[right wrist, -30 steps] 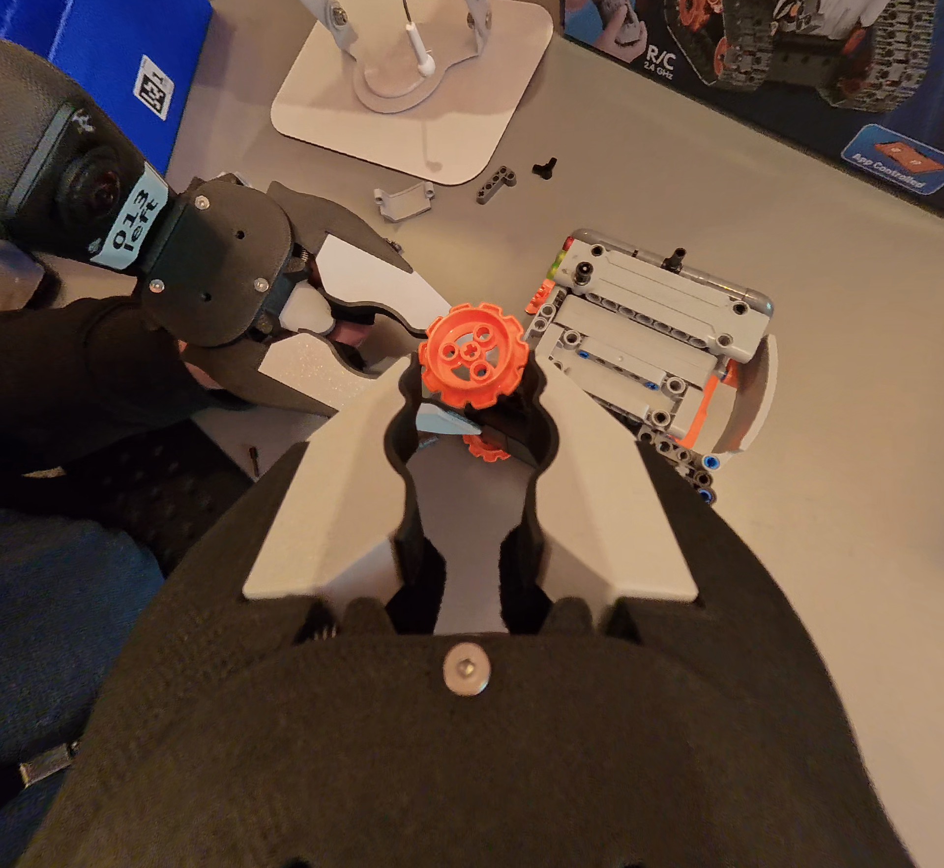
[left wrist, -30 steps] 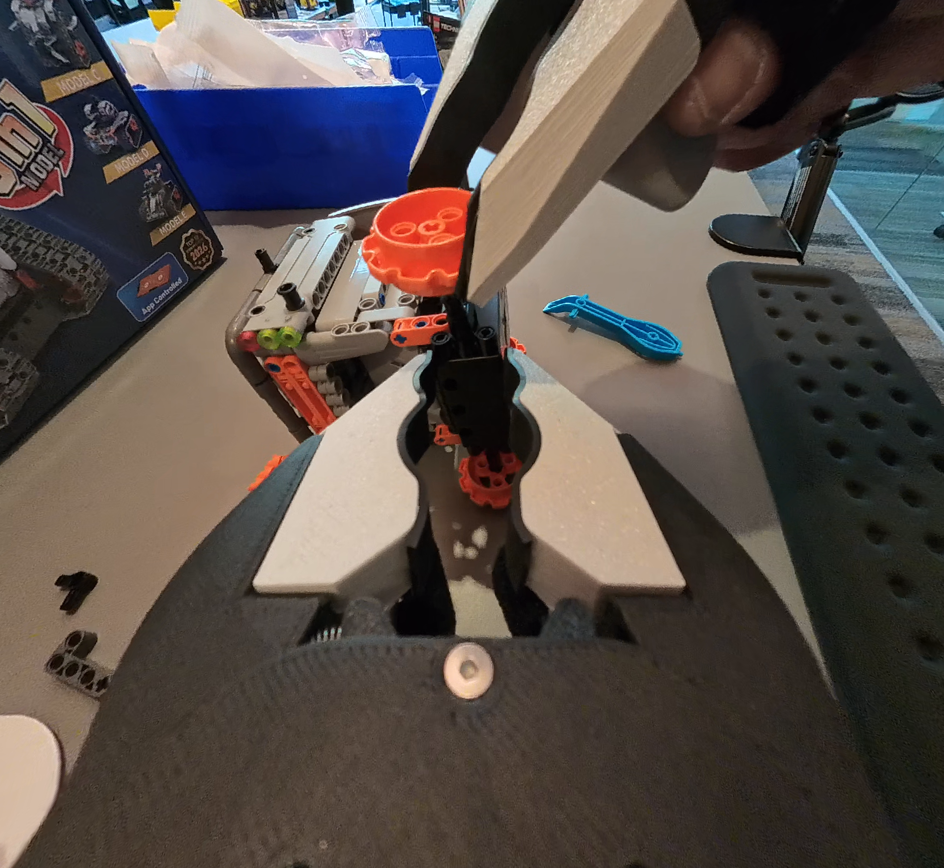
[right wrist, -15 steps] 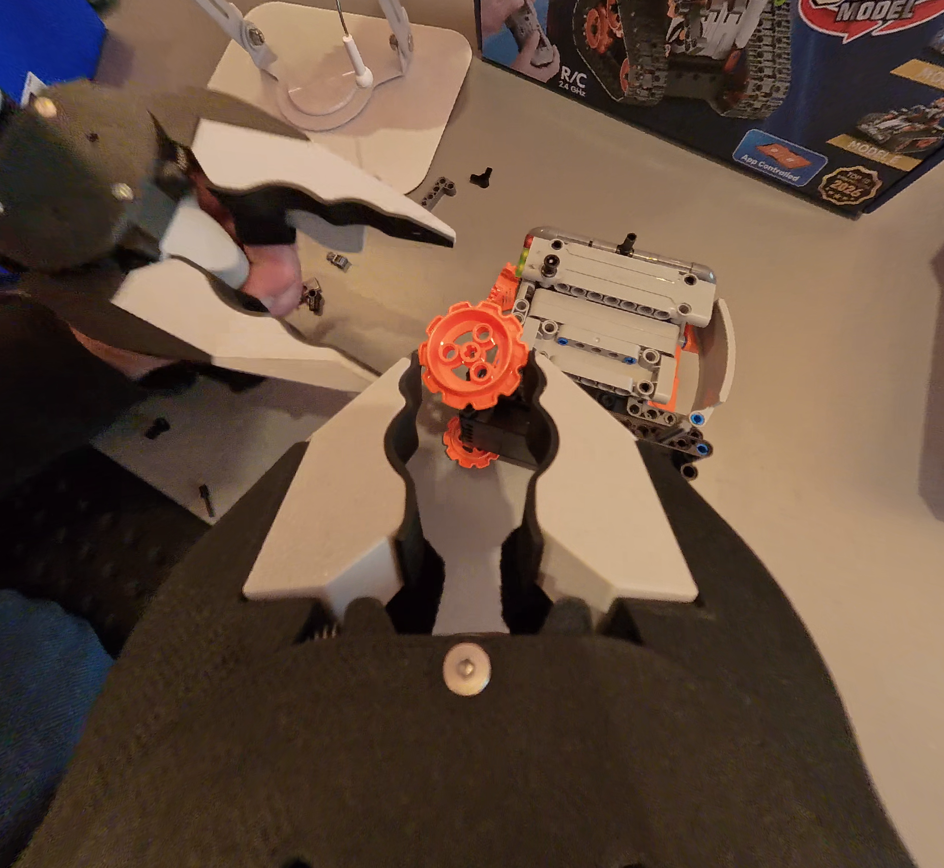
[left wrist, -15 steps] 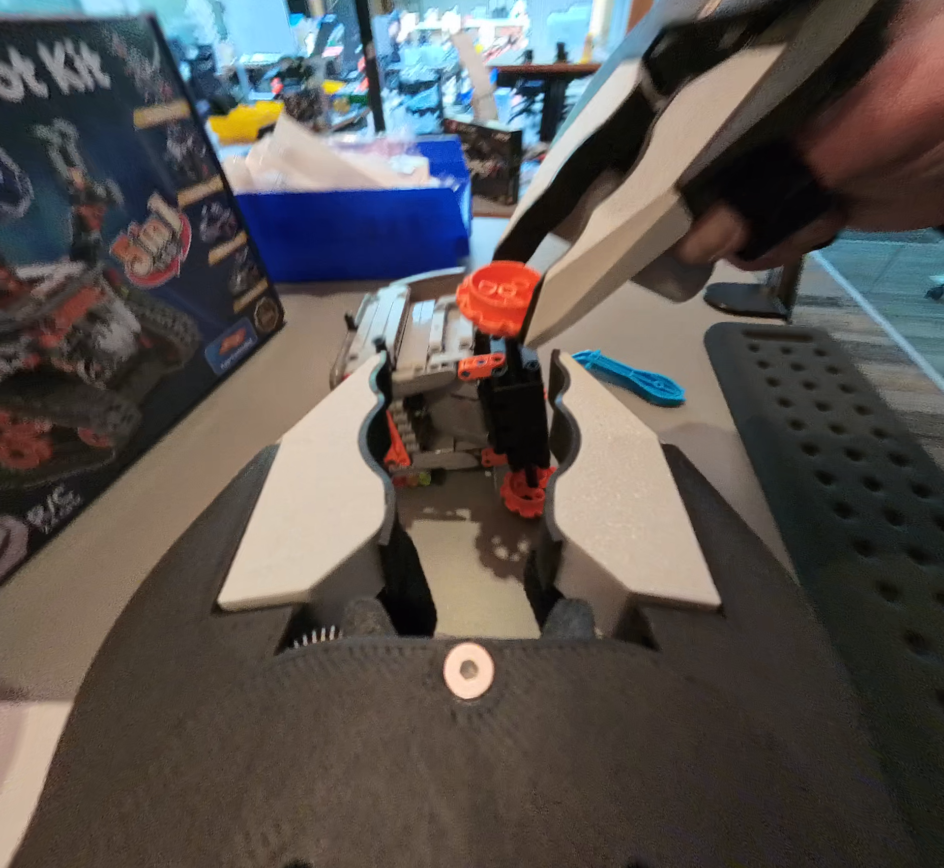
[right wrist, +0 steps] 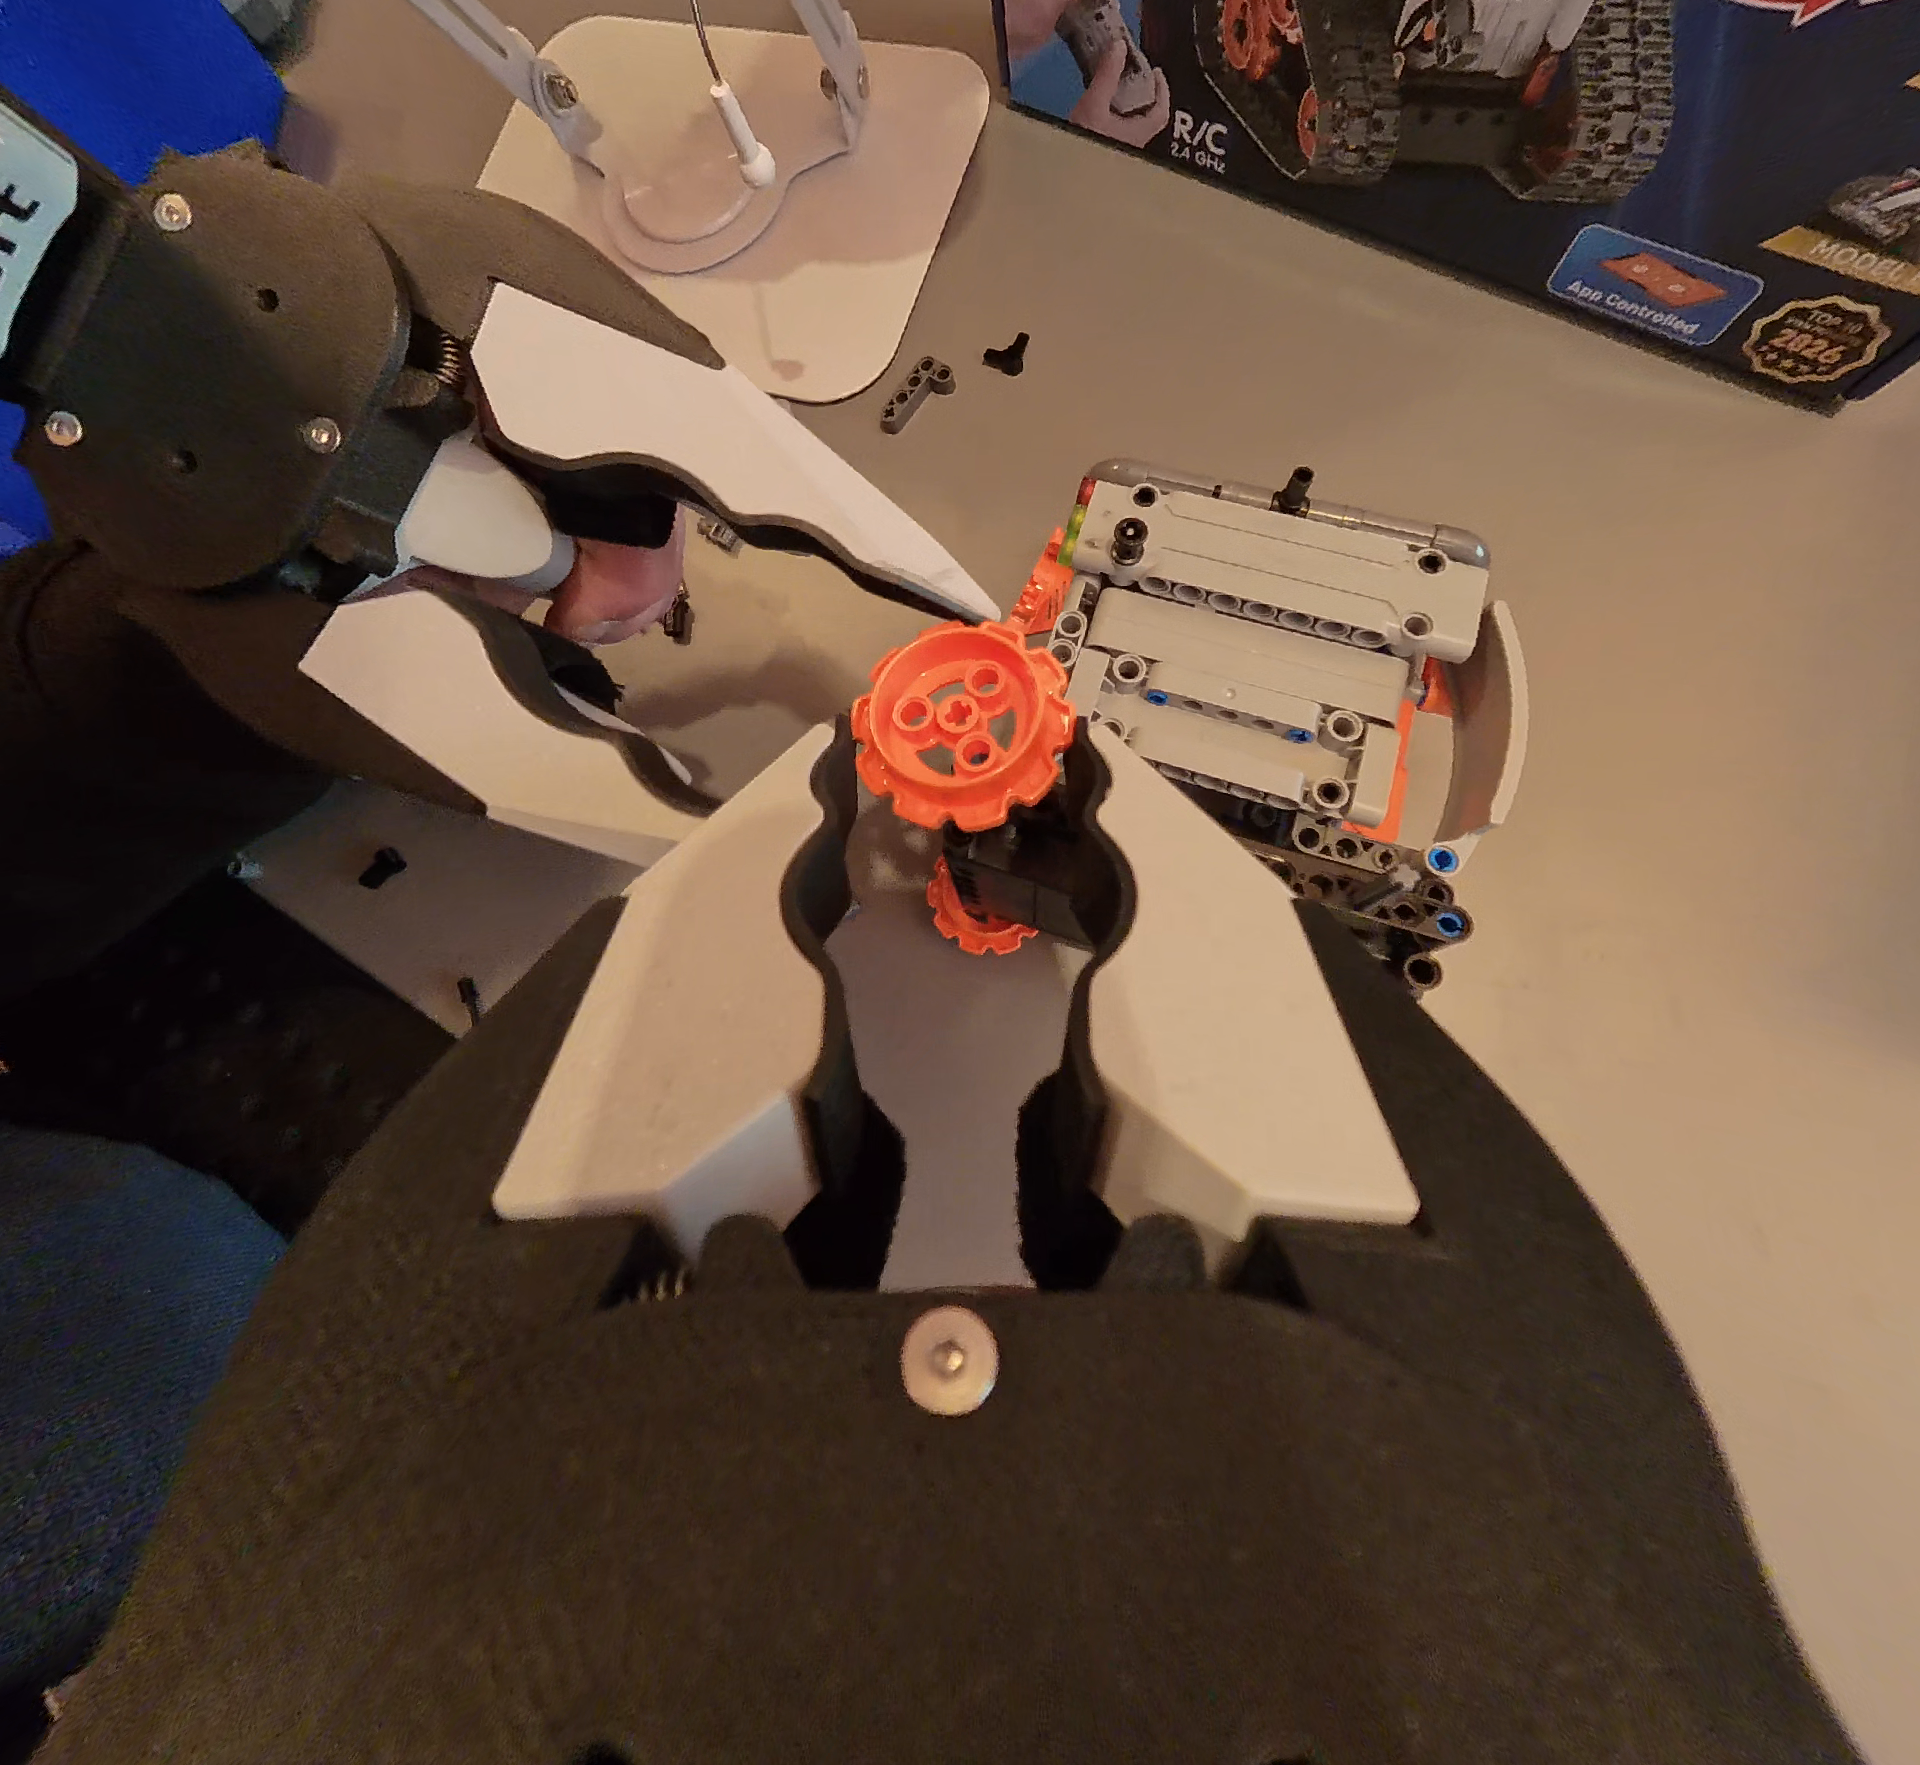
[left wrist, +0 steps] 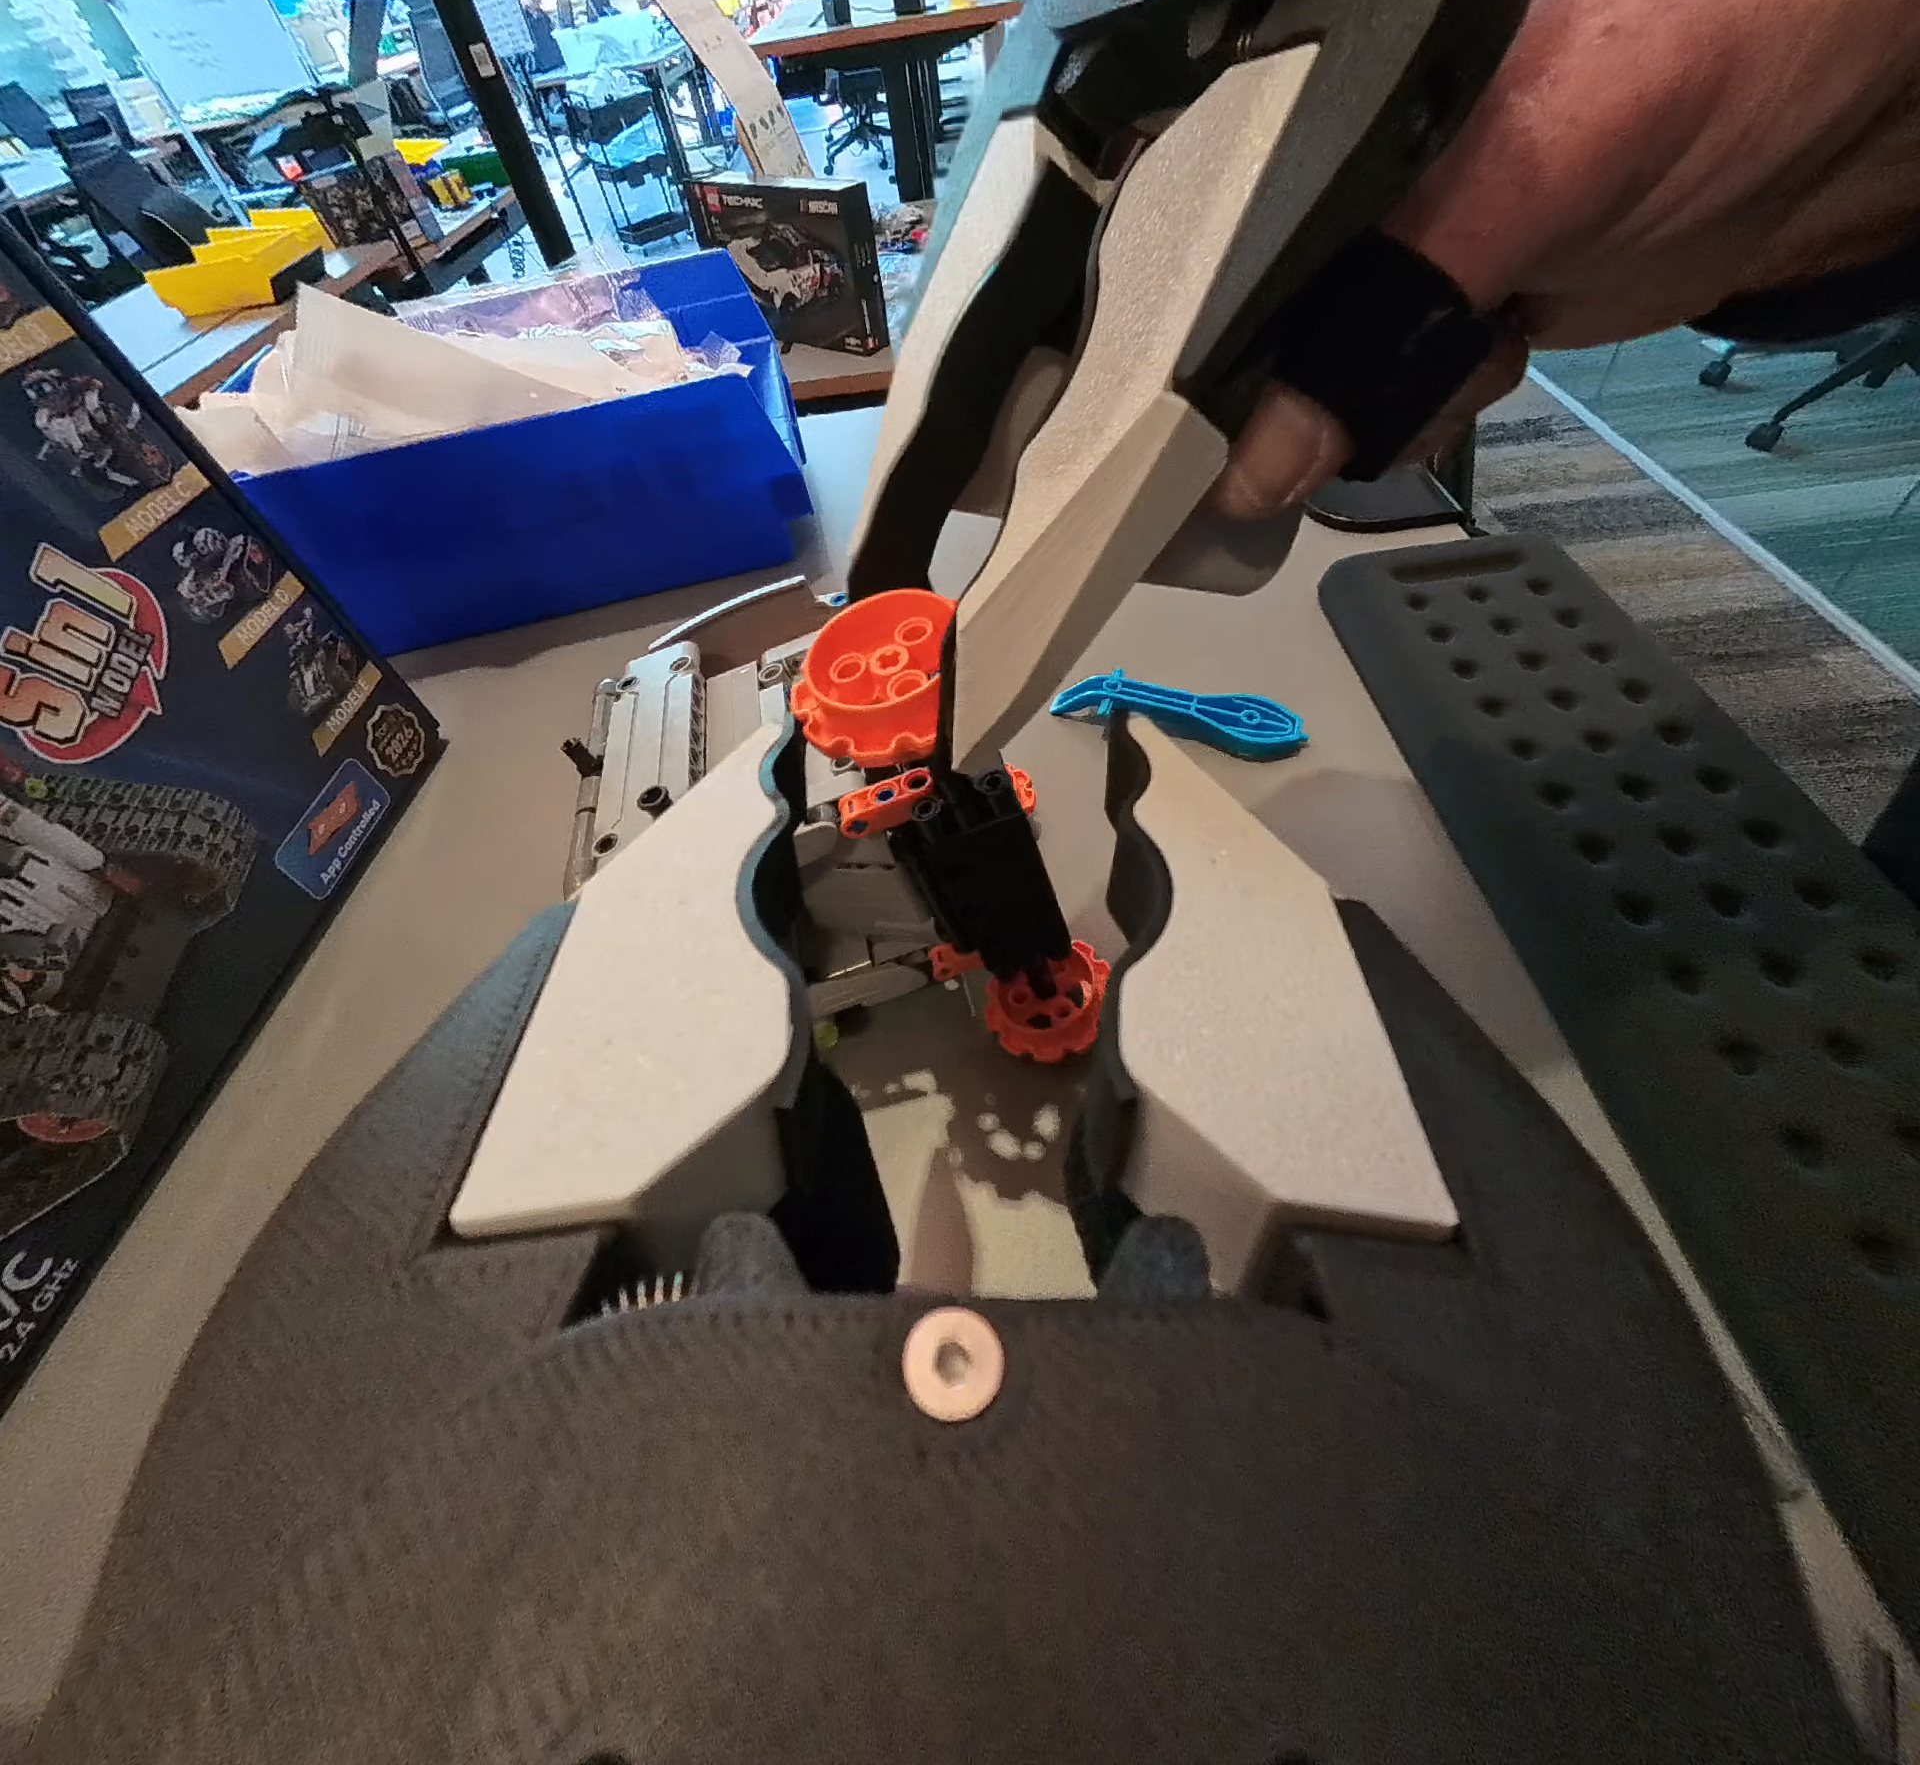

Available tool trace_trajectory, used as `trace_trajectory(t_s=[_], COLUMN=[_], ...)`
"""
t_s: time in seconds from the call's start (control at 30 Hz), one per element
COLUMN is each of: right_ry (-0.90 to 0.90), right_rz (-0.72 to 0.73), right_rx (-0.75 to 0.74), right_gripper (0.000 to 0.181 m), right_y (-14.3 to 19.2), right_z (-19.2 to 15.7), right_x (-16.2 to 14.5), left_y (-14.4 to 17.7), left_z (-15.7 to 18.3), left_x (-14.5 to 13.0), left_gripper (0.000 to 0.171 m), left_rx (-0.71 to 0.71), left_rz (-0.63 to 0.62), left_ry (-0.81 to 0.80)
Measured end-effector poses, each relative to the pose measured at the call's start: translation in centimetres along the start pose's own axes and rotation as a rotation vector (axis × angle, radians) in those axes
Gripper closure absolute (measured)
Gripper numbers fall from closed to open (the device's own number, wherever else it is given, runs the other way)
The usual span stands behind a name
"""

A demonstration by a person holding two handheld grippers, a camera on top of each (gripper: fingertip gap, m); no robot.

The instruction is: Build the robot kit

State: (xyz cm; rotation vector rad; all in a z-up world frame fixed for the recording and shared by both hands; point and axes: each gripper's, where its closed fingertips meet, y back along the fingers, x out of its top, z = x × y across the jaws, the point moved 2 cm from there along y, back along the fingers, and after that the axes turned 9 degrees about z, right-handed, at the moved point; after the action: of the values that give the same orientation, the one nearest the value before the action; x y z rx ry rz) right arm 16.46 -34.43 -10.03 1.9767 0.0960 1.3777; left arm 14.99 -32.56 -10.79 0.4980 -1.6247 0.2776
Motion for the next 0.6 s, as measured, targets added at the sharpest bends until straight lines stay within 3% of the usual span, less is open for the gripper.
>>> trace_trajectory(t_s=[0.23,0.6], right_ry=[-0.016,-0.005], right_rz=[0.108,0.112], right_rx=[-0.054,-0.064], right_gripper=[0.143,0.142], right_y=[0.06,0.23], right_z=[-0.21,-0.12], right_x=[-0.21,-0.22], left_y=[-0.59,-1.02], left_z=[-0.12,-0.27], left_x=[-0.35,-0.77], left_gripper=[0.118,0.124], left_rx=[0.009,-0.007], left_rz=[-0.019,-0.056], left_ry=[-0.029,-0.047])
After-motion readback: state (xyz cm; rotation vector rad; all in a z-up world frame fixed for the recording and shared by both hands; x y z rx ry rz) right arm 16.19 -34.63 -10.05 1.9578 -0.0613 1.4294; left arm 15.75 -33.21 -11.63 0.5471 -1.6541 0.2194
